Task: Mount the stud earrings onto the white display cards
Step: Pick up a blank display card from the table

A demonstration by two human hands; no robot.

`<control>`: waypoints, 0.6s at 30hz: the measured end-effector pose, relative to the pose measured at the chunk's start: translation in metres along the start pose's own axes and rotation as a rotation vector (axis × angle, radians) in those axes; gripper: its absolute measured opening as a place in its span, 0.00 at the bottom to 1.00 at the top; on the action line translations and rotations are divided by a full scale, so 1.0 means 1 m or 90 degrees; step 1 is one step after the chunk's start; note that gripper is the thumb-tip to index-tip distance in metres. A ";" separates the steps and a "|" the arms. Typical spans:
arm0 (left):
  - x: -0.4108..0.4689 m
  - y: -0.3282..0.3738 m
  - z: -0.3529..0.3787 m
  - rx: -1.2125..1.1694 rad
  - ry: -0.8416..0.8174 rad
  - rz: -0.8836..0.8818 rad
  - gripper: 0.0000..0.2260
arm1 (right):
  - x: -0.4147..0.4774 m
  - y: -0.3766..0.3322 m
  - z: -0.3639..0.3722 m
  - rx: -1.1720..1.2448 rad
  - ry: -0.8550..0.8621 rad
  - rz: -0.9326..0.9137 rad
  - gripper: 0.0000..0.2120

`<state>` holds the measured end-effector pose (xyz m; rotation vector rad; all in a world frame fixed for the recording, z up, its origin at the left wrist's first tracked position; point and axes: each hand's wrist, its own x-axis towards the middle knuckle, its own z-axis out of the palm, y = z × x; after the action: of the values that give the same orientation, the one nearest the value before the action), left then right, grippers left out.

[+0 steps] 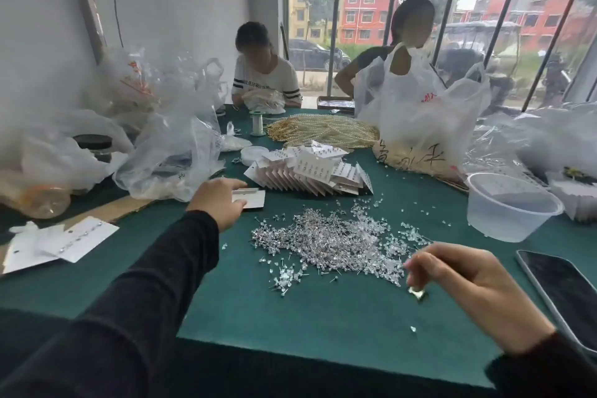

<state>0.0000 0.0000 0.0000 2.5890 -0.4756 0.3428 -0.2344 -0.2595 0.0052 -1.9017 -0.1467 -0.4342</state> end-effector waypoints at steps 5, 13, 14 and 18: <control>0.043 -0.024 0.044 0.136 -0.165 -0.006 0.21 | 0.084 0.038 0.010 -0.059 -0.055 0.026 0.08; 0.052 -0.049 0.071 0.204 -0.048 0.111 0.11 | 0.134 0.081 0.018 -0.054 0.023 -0.031 0.09; 0.051 -0.050 0.071 0.209 -0.036 0.120 0.11 | 0.133 0.084 0.018 -0.050 0.037 -0.037 0.09; 0.048 -0.040 0.068 0.231 0.017 0.129 0.07 | 0.128 0.088 0.018 -0.053 0.057 -0.049 0.09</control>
<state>0.0693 -0.0139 -0.0595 2.8855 -0.7276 0.5804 -0.0850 -0.2890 -0.0305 -1.9581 -0.1448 -0.5851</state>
